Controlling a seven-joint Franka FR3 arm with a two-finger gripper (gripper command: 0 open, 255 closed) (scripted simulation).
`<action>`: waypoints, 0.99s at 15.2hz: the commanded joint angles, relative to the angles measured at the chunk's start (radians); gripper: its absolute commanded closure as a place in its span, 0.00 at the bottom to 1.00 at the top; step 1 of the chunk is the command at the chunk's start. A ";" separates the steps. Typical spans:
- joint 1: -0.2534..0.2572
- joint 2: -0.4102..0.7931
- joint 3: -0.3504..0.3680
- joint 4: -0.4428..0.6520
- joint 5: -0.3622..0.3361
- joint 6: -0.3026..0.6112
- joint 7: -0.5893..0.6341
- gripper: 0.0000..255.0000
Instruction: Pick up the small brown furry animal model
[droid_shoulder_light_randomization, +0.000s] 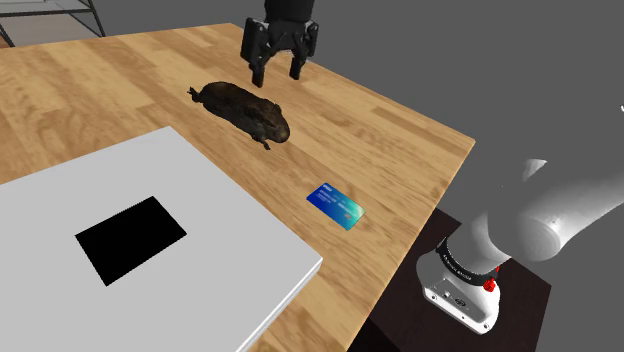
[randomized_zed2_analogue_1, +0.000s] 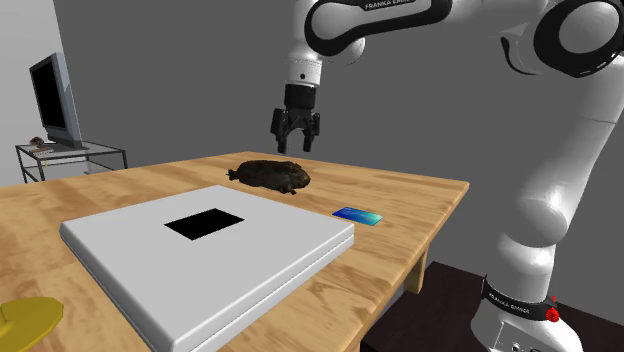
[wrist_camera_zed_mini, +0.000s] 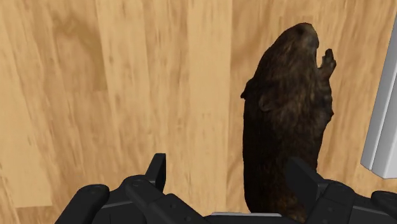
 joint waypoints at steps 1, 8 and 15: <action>0.014 0.071 0.028 0.064 -0.013 0.001 0.036 0.00; 0.040 0.185 0.064 0.135 -0.043 0.032 0.085 0.00; 0.040 0.184 0.064 0.072 -0.042 0.095 0.082 1.00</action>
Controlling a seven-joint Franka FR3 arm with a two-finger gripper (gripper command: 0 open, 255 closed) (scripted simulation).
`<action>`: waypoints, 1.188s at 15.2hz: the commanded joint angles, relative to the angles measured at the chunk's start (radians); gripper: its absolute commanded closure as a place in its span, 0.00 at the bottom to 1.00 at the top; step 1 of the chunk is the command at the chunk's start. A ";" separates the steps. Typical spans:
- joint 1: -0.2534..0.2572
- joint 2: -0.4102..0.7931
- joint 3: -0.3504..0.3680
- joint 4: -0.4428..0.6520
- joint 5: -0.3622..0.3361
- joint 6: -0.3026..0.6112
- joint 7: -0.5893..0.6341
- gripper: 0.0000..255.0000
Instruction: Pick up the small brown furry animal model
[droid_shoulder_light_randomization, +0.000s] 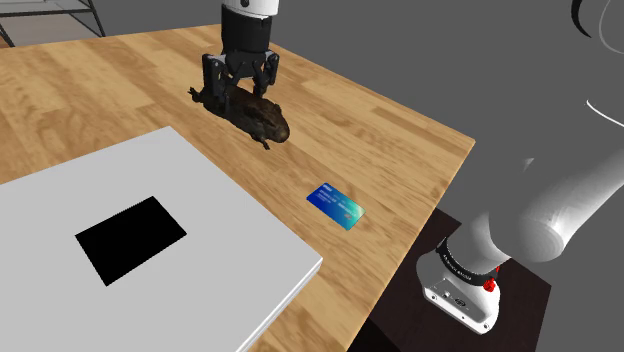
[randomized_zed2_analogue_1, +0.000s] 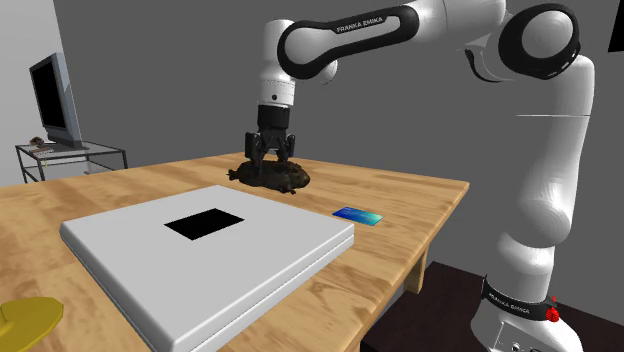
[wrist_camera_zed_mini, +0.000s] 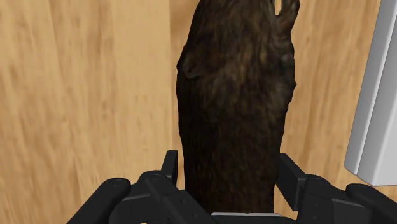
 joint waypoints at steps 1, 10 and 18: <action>0.000 0.000 0.001 -0.003 0.000 0.002 0.001 1.00; 0.000 0.000 0.000 0.011 0.000 -0.012 0.001 1.00; 0.000 0.007 0.000 0.126 -0.005 -0.121 0.008 1.00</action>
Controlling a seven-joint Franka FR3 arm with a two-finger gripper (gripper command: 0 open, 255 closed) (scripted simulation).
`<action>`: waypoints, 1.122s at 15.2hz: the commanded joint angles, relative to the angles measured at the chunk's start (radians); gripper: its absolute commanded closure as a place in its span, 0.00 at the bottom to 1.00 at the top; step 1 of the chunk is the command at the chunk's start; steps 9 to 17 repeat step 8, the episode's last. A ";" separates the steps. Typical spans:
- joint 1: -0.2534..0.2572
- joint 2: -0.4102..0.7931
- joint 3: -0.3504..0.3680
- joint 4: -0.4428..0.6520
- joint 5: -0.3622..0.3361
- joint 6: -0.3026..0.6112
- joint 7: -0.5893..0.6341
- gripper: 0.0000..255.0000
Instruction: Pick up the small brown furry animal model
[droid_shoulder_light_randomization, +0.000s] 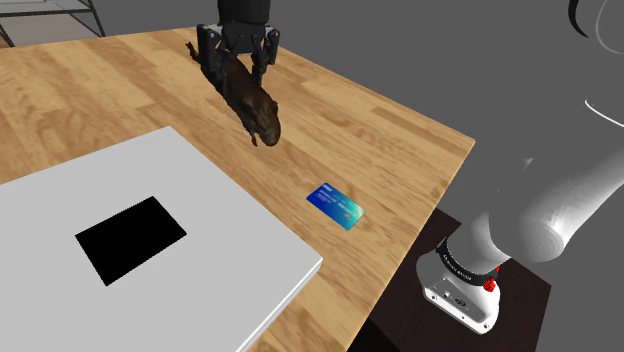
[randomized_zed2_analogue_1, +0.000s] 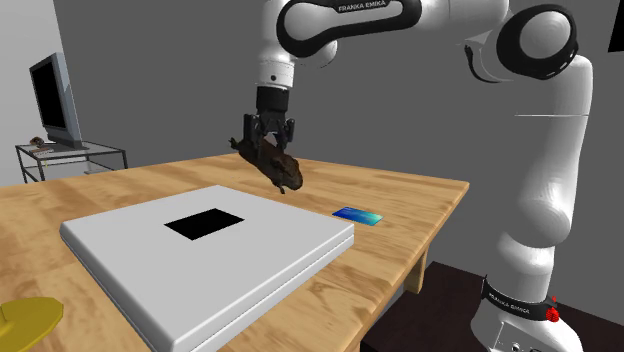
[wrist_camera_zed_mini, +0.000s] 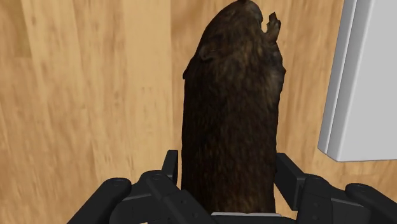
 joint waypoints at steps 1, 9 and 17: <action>0.000 0.000 0.000 0.029 0.000 -0.028 0.001 1.00; 0.002 0.014 0.001 0.115 -0.007 -0.101 0.009 1.00; 0.002 0.014 0.001 0.115 -0.007 -0.101 0.009 1.00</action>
